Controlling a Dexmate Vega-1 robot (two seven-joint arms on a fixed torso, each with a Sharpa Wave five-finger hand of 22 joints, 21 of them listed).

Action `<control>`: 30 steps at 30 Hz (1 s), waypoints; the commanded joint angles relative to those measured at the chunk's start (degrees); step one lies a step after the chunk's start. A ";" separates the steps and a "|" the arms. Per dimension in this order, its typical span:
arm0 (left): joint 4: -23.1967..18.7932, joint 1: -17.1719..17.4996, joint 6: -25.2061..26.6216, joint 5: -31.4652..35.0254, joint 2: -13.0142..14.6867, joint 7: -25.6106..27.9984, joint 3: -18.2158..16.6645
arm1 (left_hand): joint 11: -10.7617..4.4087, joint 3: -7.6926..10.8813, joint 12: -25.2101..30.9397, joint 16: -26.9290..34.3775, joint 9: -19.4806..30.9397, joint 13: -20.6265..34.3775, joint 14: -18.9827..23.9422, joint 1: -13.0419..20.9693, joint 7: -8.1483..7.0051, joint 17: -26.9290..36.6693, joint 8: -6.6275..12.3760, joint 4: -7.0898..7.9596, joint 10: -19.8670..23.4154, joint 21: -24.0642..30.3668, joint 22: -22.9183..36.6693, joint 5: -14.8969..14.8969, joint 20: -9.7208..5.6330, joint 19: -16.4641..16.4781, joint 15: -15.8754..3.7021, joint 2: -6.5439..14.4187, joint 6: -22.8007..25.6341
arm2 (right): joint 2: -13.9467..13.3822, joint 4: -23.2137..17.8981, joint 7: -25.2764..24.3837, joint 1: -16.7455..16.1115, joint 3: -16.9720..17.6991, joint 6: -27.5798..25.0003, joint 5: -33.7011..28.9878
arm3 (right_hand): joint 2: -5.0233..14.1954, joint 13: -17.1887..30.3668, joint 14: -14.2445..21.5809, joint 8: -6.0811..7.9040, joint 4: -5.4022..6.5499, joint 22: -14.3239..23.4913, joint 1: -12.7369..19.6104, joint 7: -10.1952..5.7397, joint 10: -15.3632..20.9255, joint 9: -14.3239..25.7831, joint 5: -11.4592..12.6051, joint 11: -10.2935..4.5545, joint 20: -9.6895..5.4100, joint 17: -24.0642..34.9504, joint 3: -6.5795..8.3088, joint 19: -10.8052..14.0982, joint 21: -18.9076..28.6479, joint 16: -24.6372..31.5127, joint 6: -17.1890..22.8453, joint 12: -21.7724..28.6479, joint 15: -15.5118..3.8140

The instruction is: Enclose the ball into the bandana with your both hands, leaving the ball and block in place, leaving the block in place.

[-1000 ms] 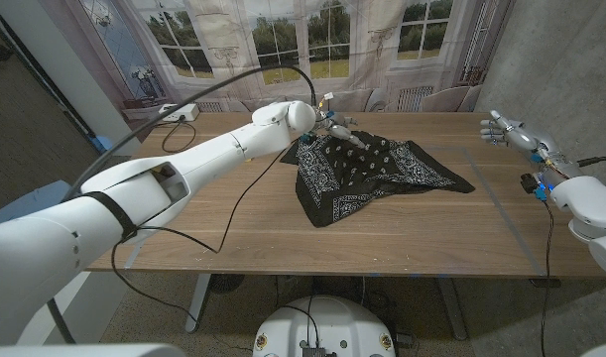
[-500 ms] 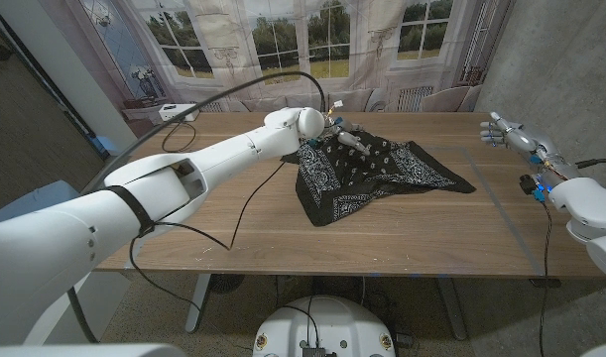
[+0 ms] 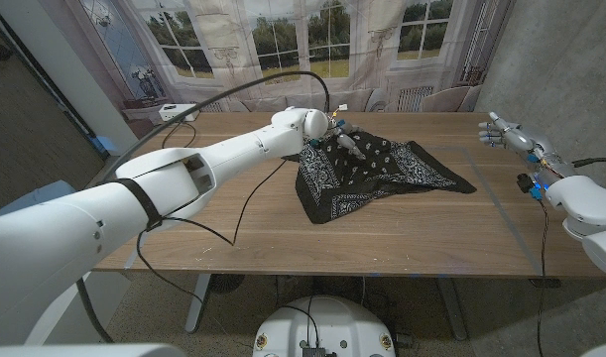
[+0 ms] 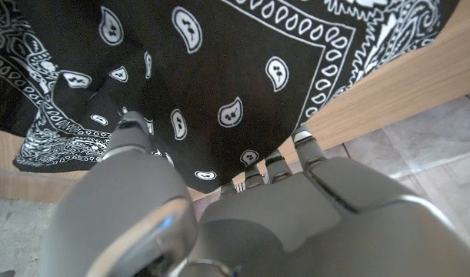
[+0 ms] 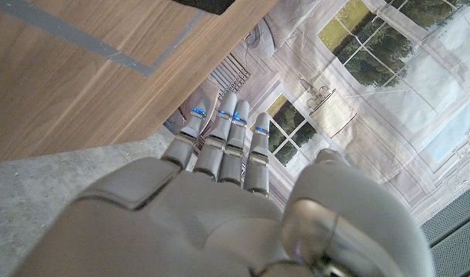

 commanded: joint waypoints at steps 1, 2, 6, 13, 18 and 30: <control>4.35 -2.68 -1.24 3.76 -2.10 -4.74 3.39 | -0.10 1.62 1.10 0.62 0.11 0.49 3.12 5.47 -0.15 0.36 0.61 -1.35 1.74 1.48 0.02 -0.55 -3.08 4.25 -1.52 1.32 1.58 | -0.74 1.21 -0.14 1.27 -1.27 0.43 1.23 | 0.57 -0.11 0.56 0.30 0.07 0.22 -0.26 0.05 0.99 0.07 -0.23 0.17 0.10 0.09 0.00 0.37 -0.07 0.43 0.93 0.08 0.12; 3.49 -2.35 -0.90 4.17 -1.65 -3.90 3.30 | 0.05 1.94 1.25 0.79 0.11 0.58 3.66 6.69 -0.16 0.54 0.66 -1.39 1.87 1.68 0.01 -0.68 -3.69 4.81 -1.86 1.78 1.91 | -0.84 1.03 -0.52 1.14 -1.28 0.34 0.96 | 0.65 -0.14 0.64 0.30 0.11 0.22 -0.33 0.06 1.02 0.06 -0.23 0.10 0.12 0.09 0.00 0.42 -0.06 0.45 0.99 0.06 0.19; 3.43 -2.85 -1.13 5.27 -1.66 -4.55 4.08 | 0.19 3.28 1.92 1.31 0.13 0.89 5.02 11.68 -0.13 1.16 0.81 -1.76 2.70 2.65 0.01 -1.54 -5.44 7.26 -2.46 3.46 2.94 | -1.02 0.61 -1.06 0.84 -1.29 0.17 0.84 | 1.02 -0.20 0.92 0.32 0.27 0.23 -0.56 0.10 1.21 0.06 -0.23 0.13 0.07 0.08 0.04 0.44 -0.08 0.55 1.14 0.03 0.14; 2.10 -1.58 0.04 7.42 -1.07 -2.50 4.64 | -0.82 3.01 5.03 3.33 0.42 1.86 8.77 16.52 0.31 2.81 4.32 -0.67 7.70 4.07 0.02 -5.13 -7.05 9.52 -4.53 4.81 13.96 | -1.10 -0.60 -1.88 -0.11 -0.93 -1.00 1.08 | 1.32 -0.27 1.16 0.31 0.41 0.23 -0.87 0.05 1.66 0.05 -0.26 0.19 0.07 -0.03 0.00 0.55 -0.10 0.55 1.36 0.03 0.14; 0.01 -0.27 1.54 9.09 -0.02 0.38 4.16 | -1.84 3.53 9.32 6.13 0.67 2.80 17.14 18.54 2.75 3.76 9.42 -0.53 16.07 7.15 0.00 -6.76 -8.85 15.20 -7.23 7.06 28.49 | -1.28 -1.98 -2.65 -0.76 -0.57 -2.16 0.64 | 1.42 -0.26 1.21 0.31 0.44 0.23 -1.02 0.11 2.15 0.04 -0.29 0.41 0.02 -0.12 -0.04 0.63 -0.11 0.50 1.53 0.16 0.20; -4.64 3.92 4.49 9.80 2.83 6.88 0.69 | -2.73 8.49 16.91 12.23 1.37 5.49 32.16 30.08 9.76 9.80 15.79 -1.58 30.20 13.74 0.20 -5.84 -12.07 21.51 -10.62 11.31 45.72 | -0.72 -4.14 -3.68 -1.76 -0.42 -3.51 -0.29 | 1.55 -0.21 1.34 0.26 0.29 0.23 -1.01 0.19 2.42 0.03 -0.31 0.36 -0.08 -0.35 -0.04 0.67 -0.18 0.37 1.75 0.12 0.13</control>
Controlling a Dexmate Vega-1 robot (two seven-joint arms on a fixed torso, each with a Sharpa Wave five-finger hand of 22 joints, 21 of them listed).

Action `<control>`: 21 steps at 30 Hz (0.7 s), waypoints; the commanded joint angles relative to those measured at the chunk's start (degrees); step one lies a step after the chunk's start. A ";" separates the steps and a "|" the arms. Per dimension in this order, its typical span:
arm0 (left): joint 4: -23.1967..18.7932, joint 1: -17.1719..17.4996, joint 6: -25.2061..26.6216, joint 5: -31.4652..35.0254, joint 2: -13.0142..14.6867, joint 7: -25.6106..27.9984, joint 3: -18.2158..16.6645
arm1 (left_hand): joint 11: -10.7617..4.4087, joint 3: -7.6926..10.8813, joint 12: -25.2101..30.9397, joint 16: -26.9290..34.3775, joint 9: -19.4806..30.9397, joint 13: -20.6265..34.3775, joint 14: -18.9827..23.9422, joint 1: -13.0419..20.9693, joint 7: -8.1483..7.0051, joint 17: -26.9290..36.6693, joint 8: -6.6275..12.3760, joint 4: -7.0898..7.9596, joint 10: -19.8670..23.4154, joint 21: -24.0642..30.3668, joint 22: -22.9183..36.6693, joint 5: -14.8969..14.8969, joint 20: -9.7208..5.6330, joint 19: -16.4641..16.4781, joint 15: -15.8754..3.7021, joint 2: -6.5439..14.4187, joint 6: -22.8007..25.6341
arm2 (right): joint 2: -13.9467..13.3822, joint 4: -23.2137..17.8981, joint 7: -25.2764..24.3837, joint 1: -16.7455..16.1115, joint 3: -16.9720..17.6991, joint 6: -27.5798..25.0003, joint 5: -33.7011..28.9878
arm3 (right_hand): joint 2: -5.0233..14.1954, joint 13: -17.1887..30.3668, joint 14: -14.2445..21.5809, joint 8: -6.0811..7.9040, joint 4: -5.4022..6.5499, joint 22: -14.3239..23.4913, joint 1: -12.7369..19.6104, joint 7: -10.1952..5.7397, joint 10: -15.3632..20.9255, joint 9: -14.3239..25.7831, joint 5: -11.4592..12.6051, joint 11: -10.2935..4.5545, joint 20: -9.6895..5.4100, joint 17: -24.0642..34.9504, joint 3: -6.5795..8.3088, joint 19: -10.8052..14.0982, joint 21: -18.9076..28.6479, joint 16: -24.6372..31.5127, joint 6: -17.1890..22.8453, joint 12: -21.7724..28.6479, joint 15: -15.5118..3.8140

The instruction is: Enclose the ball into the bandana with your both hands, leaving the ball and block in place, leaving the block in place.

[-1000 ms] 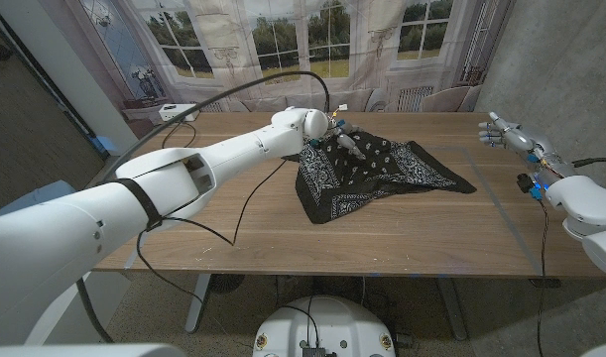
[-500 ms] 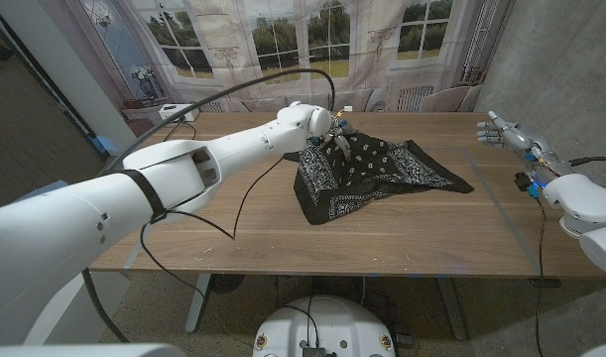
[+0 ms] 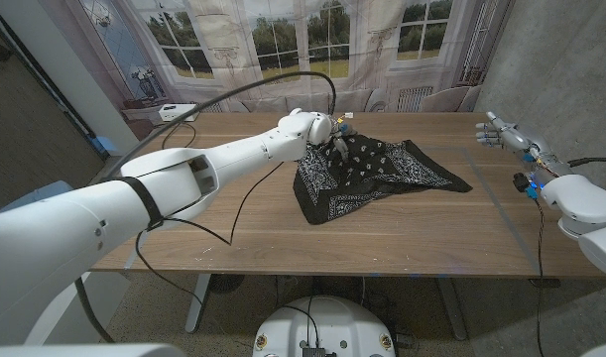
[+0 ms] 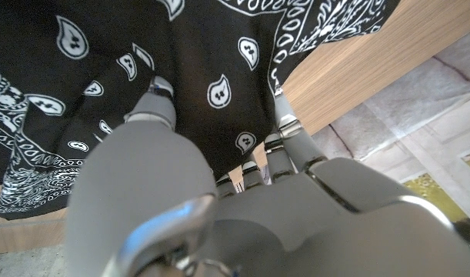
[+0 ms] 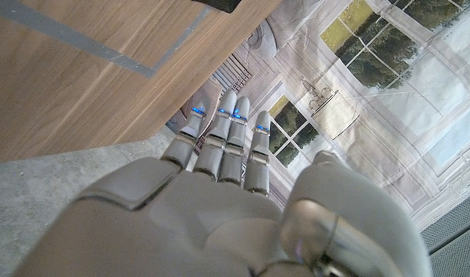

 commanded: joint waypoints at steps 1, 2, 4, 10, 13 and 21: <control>-4.49 3.60 3.07 1.33 2.78 6.04 -2.97 | -3.57 2.70 3.20 1.89 0.81 2.18 18.10 11.25 9.64 3.09 1.96 -1.94 25.83 1.93 0.21 0.49 -2.35 0.80 -17.57 8.64 33.72 | 0.42 -1.82 -0.71 -0.83 0.34 -1.33 -0.52 | 0.43 0.04 0.55 0.26 0.29 0.01 0.11 -0.05 0.81 0.02 -0.31 0.03 0.12 0.01 -0.05 0.48 -0.18 0.37 0.33 0.12 0.18; -4.94 3.86 3.02 0.76 3.07 6.29 -3.70 | -3.89 2.82 3.99 2.45 0.96 2.66 19.36 11.95 10.02 3.65 2.26 -2.01 26.84 2.60 0.28 0.61 -2.40 1.27 -17.77 8.69 34.50 | 0.61 -1.67 -0.51 -0.78 0.35 -0.99 -0.34 | 0.46 0.05 0.53 0.25 0.27 0.01 0.12 -0.04 0.82 0.02 -0.31 -0.04 0.10 0.00 -0.04 0.50 -0.18 0.36 0.33 0.11 0.14; -6.08 4.08 3.22 0.26 3.73 6.27 -4.63 | -3.83 3.06 5.04 2.90 1.59 3.52 20.46 13.05 10.67 4.52 3.15 -2.04 27.74 3.71 0.43 0.83 -2.51 1.89 -17.88 8.81 36.17 | 0.62 -1.76 -0.77 -0.84 0.31 -0.92 -0.82 | 0.48 0.06 0.54 0.24 0.25 0.01 0.13 -0.02 0.85 0.02 -0.32 -0.03 0.07 -0.03 -0.04 0.48 -0.20 0.34 0.36 0.10 0.17; -9.57 4.33 4.69 1.09 5.32 6.04 -5.56 | -3.79 3.32 6.42 3.28 2.49 4.81 21.69 14.15 11.16 5.63 3.84 -1.90 28.64 5.05 0.59 1.13 -2.65 2.06 -17.96 9.00 36.97 | 0.79 -1.52 -0.54 -0.65 0.21 -0.60 -0.95 | 0.48 0.08 0.54 0.17 0.20 0.01 0.05 -0.10 0.84 0.02 -0.34 -0.03 0.04 -0.10 -0.10 0.48 -0.24 0.29 0.34 0.03 0.21; -11.64 4.89 5.40 1.53 6.25 6.89 -6.41 | -3.59 3.41 6.80 3.49 2.85 5.36 22.34 14.65 11.18 6.07 4.23 -1.95 28.51 5.50 0.63 1.28 -2.69 1.91 -18.03 8.94 37.53 | 0.96 -1.37 -0.56 -0.57 0.11 -0.35 -1.02 | 0.52 0.08 0.46 0.15 0.17 0.01 0.03 -0.08 0.90 0.01 -0.34 -0.26 0.03 -0.16 -0.11 0.48 -0.27 0.22 0.37 0.00 0.24; -16.24 6.29 6.31 -0.57 8.27 7.46 -10.58 | -3.77 3.44 8.42 3.97 3.95 7.22 23.46 15.81 11.77 7.68 5.05 -1.90 28.84 6.93 0.73 1.75 -2.79 1.48 -18.18 8.72 38.30 | 1.30 -1.36 -0.73 -0.44 0.00 0.10 -1.13 | 0.52 0.10 0.40 0.09 0.13 0.01 -0.07 -0.08 0.89 0.01 -0.36 -0.05 -0.03 -0.21 -0.18 0.50 -0.31 0.15 0.37 -0.09 0.10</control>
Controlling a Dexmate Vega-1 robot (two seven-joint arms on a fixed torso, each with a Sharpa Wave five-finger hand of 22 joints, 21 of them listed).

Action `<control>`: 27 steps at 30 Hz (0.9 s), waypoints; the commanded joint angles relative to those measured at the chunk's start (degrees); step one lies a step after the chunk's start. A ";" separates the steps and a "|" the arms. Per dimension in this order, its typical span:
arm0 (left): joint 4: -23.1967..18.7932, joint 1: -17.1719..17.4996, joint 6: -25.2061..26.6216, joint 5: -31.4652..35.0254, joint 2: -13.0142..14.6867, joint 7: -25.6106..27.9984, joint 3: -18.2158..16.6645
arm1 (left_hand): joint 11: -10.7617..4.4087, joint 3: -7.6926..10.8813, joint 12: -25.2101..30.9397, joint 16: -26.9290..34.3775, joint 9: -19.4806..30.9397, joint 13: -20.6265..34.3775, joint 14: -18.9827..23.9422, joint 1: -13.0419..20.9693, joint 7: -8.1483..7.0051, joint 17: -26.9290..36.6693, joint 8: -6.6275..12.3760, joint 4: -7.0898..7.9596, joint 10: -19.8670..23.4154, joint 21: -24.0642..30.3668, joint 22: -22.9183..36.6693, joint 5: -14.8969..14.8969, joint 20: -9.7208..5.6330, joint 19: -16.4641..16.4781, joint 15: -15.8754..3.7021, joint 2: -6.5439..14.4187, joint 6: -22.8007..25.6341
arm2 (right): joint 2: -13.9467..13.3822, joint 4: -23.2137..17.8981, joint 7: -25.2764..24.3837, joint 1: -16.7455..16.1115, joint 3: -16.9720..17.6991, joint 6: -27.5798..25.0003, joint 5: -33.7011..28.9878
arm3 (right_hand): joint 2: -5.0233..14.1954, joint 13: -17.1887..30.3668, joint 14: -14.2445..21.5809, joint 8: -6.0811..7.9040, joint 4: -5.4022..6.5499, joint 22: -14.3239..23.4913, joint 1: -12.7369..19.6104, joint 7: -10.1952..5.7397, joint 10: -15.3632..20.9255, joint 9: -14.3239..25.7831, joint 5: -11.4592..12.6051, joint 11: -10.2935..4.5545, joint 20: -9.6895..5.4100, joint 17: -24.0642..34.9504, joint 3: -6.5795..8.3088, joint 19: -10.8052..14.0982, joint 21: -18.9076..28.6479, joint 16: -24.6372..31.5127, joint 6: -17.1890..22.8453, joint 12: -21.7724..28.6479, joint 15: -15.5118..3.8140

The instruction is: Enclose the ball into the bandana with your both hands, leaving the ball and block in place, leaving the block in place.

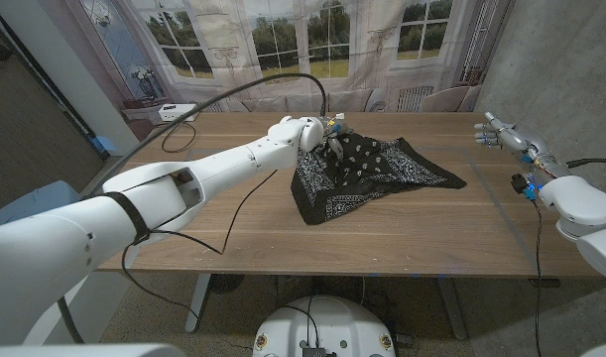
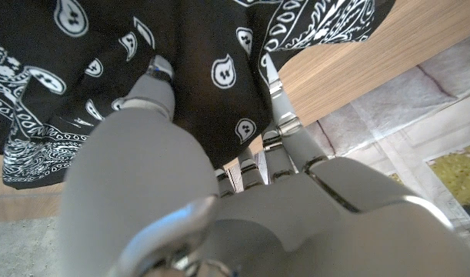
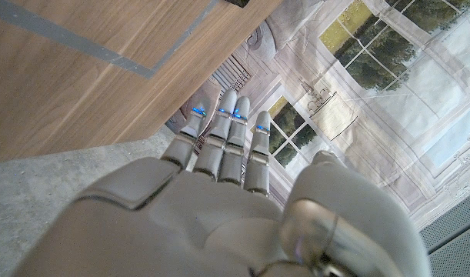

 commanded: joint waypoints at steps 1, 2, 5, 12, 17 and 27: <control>-7.39 2.33 1.72 -2.15 3.27 2.38 -5.89 | -0.54 0.45 1.04 0.51 1.14 7.11 20.19 12.38 15.43 0.81 0.74 0.27 24.13 0.93 0.22 0.50 -2.52 -0.44 -17.67 12.32 28.22 | 0.51 0.03 -0.04 0.15 -0.17 0.84 -0.22 | 0.26 0.10 0.24 0.09 0.11 0.02 -0.06 -0.07 0.62 0.01 -0.36 0.19 -0.05 -0.07 -0.17 0.54 -0.07 0.15 0.41 -0.09 -0.14; -8.12 2.85 1.37 -2.37 3.73 3.45 -6.52 | -0.59 0.45 1.17 0.57 1.24 7.29 20.35 12.43 15.40 0.95 0.78 0.31 24.11 1.10 0.23 0.54 -2.54 -0.38 -17.66 12.33 28.20 | 0.61 0.17 0.13 0.20 -0.17 1.12 -0.07 | 0.25 0.11 0.27 0.08 0.10 0.02 -0.07 -0.10 0.65 0.01 -0.36 0.30 -0.07 -0.08 -0.18 0.56 -0.07 0.15 0.39 -0.09 -0.12; -10.24 3.68 1.95 -2.25 4.69 4.86 -7.70 | -0.67 0.44 1.59 0.59 1.49 7.75 20.51 12.52 15.52 1.28 0.86 0.41 24.24 1.47 0.24 0.65 -2.63 -0.37 -17.72 12.36 28.09 | 0.49 -0.08 -0.04 0.26 -0.16 0.62 -0.11 | 0.26 0.12 0.29 0.05 0.07 0.02 -0.09 -0.10 0.70 0.01 -0.37 0.34 -0.05 -0.12 -0.20 0.57 -0.09 0.13 0.41 -0.11 -0.12; -12.74 4.83 3.19 -2.19 5.92 6.17 -9.44 | -0.66 0.49 2.95 0.86 2.30 9.35 21.96 13.08 15.53 2.28 1.26 0.37 24.34 2.90 0.27 1.05 -2.95 -0.09 -17.82 12.20 28.13 | 0.48 -0.64 -0.46 0.33 -0.12 0.71 -0.74 | 0.26 0.15 0.32 0.01 -0.03 0.02 -0.08 -0.09 0.70 0.01 -0.37 0.21 -0.15 -0.19 -0.24 0.66 -0.10 0.09 0.43 -0.18 -0.12; -15.00 6.22 3.97 -2.32 7.04 7.62 -10.93 | -0.49 0.63 3.80 1.00 2.60 10.32 23.03 13.41 15.70 2.82 1.39 0.42 24.49 3.81 0.24 1.37 -3.18 0.18 -17.76 12.23 28.19 | 0.48 -0.64 -0.32 0.56 -0.26 0.68 -0.75 | 0.24 0.18 0.38 -0.02 -0.09 0.02 -0.10 -0.09 0.75 0.01 -0.38 0.08 -0.24 -0.23 -0.28 0.78 -0.09 0.09 0.45 -0.21 -0.20; -20.64 6.40 9.36 6.86 9.96 8.74 -9.58 | -0.66 0.91 5.42 1.07 3.39 12.38 24.07 14.31 15.87 4.10 1.75 0.28 24.37 5.46 0.15 2.08 -3.33 0.24 -17.62 12.06 28.31 | 0.44 -0.23 0.29 1.27 -0.62 1.10 -0.25 | 0.25 0.24 0.41 -0.10 -0.18 0.02 -0.24 -0.07 0.80 0.00 -0.39 0.25 -0.24 -0.27 -0.39 0.78 -0.17 0.06 0.46 -0.31 -0.17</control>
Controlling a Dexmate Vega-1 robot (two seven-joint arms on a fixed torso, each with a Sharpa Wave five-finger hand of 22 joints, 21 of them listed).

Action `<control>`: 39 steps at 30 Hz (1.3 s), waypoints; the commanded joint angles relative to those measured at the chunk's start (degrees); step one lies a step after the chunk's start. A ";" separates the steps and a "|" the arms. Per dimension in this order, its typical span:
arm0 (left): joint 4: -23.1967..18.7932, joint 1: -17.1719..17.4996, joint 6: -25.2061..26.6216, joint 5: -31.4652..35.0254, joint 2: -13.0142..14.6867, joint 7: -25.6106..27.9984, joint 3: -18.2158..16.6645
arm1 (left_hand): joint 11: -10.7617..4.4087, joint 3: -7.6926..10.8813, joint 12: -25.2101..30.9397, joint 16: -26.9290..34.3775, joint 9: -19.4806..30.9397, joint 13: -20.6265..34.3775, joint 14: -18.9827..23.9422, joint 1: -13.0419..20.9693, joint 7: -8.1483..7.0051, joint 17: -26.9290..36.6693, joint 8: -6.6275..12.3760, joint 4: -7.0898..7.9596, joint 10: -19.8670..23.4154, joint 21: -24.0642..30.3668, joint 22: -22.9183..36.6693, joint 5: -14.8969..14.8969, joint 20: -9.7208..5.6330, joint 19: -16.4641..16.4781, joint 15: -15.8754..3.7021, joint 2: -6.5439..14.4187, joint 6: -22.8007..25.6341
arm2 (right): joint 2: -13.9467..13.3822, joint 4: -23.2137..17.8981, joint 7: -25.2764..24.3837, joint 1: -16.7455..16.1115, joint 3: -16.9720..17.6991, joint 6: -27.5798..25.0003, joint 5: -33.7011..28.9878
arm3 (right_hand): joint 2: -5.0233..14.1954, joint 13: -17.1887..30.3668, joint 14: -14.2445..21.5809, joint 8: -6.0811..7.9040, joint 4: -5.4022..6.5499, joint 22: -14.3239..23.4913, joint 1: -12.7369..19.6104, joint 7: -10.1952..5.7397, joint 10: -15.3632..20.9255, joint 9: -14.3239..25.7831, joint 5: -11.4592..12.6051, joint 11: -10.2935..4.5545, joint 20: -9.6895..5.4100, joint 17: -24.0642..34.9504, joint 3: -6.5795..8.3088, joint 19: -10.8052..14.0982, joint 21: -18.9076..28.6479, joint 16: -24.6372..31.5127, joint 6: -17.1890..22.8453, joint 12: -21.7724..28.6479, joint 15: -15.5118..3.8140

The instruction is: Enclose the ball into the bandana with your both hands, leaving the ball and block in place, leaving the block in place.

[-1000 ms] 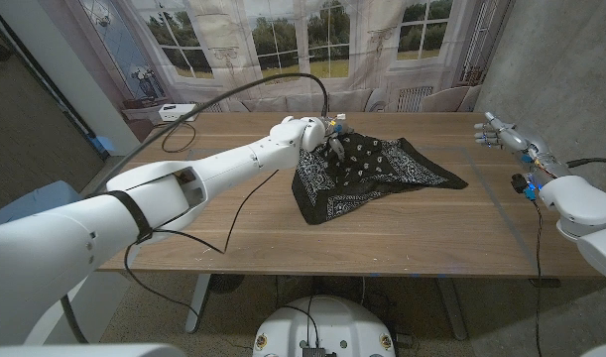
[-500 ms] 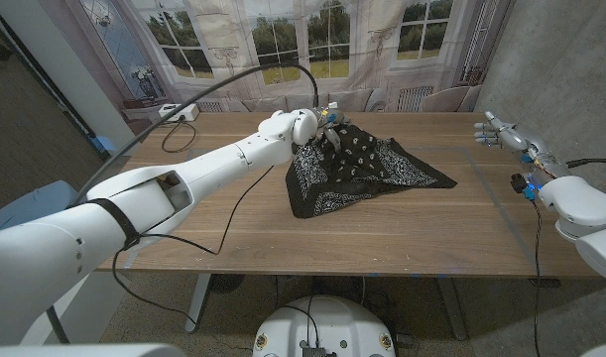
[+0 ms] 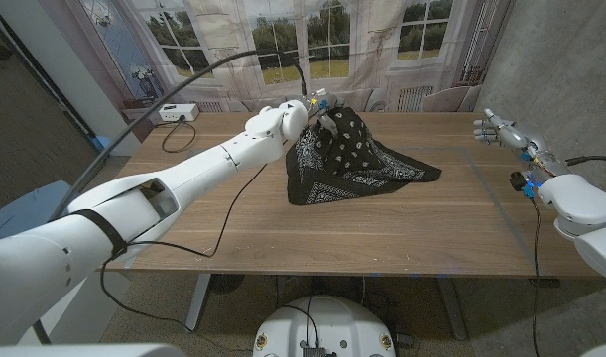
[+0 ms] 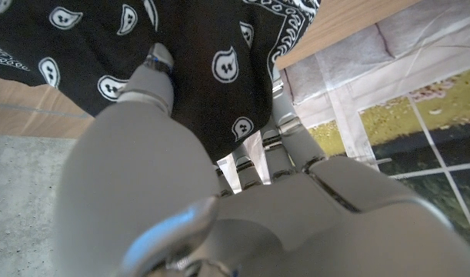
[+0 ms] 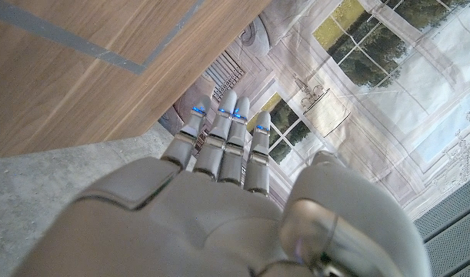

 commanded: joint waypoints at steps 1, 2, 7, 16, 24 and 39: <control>-6.30 0.90 6.88 10.42 3.18 3.43 0.42 | 0.19 0.76 4.43 0.18 3.43 12.56 23.45 13.64 17.51 0.54 1.59 0.43 21.49 0.71 0.09 0.47 -3.33 0.16 -17.39 12.73 24.10 | 0.02 0.28 0.51 0.99 -0.54 0.39 0.29 | 0.24 0.08 0.44 -0.10 -0.09 0.02 -0.21 -0.06 0.47 0.00 -0.04 -0.14 0.06 -0.01 -0.30 0.48 -0.19 0.07 0.47 -0.09 -0.17; -6.66 1.24 7.35 11.80 3.27 4.62 0.44 | 0.15 0.77 4.54 0.13 3.51 12.75 23.42 13.67 17.55 0.66 1.63 0.45 21.39 0.83 0.08 0.53 -3.35 0.08 -17.40 12.70 24.12 | 0.00 0.33 0.58 1.05 -0.56 0.43 0.37 | 0.25 0.08 0.42 -0.10 -0.09 0.02 -0.23 -0.08 0.51 0.00 -0.04 -0.03 0.04 -0.02 -0.31 0.50 -0.18 0.05 0.47 -0.09 -0.18; -7.47 0.87 8.08 13.45 3.31 3.33 -0.76 | -0.01 0.78 4.97 -0.09 3.41 13.57 23.33 13.80 17.27 1.14 1.46 0.51 20.85 1.39 0.02 0.77 -3.53 -0.25 -17.47 12.50 24.03 | -0.26 0.76 0.72 1.62 -1.03 0.78 0.26 | 0.25 0.11 0.45 -0.16 -0.08 0.02 -0.36 -0.09 0.50 0.00 -0.05 -0.07 0.05 -0.04 -0.38 0.51 -0.21 0.04 0.42 -0.14 -0.13; -9.05 1.07 9.48 16.67 3.79 3.73 -2.65 | -0.26 0.73 5.75 -0.37 3.34 14.83 23.36 13.90 17.16 1.97 1.36 0.61 20.46 2.34 -0.08 1.08 -3.81 -0.79 -17.57 12.18 24.20 | -0.03 0.95 0.35 1.81 -1.17 1.38 0.38 | 0.21 0.15 0.41 -0.19 -0.17 0.02 -0.40 -0.11 0.46 0.00 -0.05 -0.16 0.02 -0.10 -0.46 0.58 -0.25 -0.01 0.47 -0.24 -0.19; -10.51 1.14 10.89 20.45 4.55 2.86 -3.92 | -0.41 0.77 6.19 -0.56 3.42 15.64 23.42 14.09 16.93 2.55 1.34 0.59 20.15 3.06 -0.15 1.26 -3.98 -1.16 -17.62 11.98 24.26 | -0.43 1.33 0.67 2.45 -1.66 1.62 0.56 | 0.20 0.16 0.43 -0.21 -0.22 0.02 -0.47 -0.06 0.54 0.00 -0.04 -0.12 0.01 -0.15 -0.53 0.64 -0.27 -0.05 0.50 -0.29 -0.14; -9.64 0.38 12.99 23.40 3.51 7.25 -6.96 | -0.55 0.88 6.38 -0.83 3.44 15.89 23.81 14.33 16.76 3.66 1.38 0.66 20.19 4.45 -0.33 1.60 -4.15 -1.70 -17.64 11.67 24.80 | -1.00 1.98 0.57 3.14 -2.15 2.05 0.79 | 0.24 0.22 0.42 -0.28 -0.41 0.02 -0.44 -0.07 0.53 0.00 0.00 -0.09 -0.02 -0.22 -0.59 0.65 -0.37 -0.10 0.50 -0.45 -0.15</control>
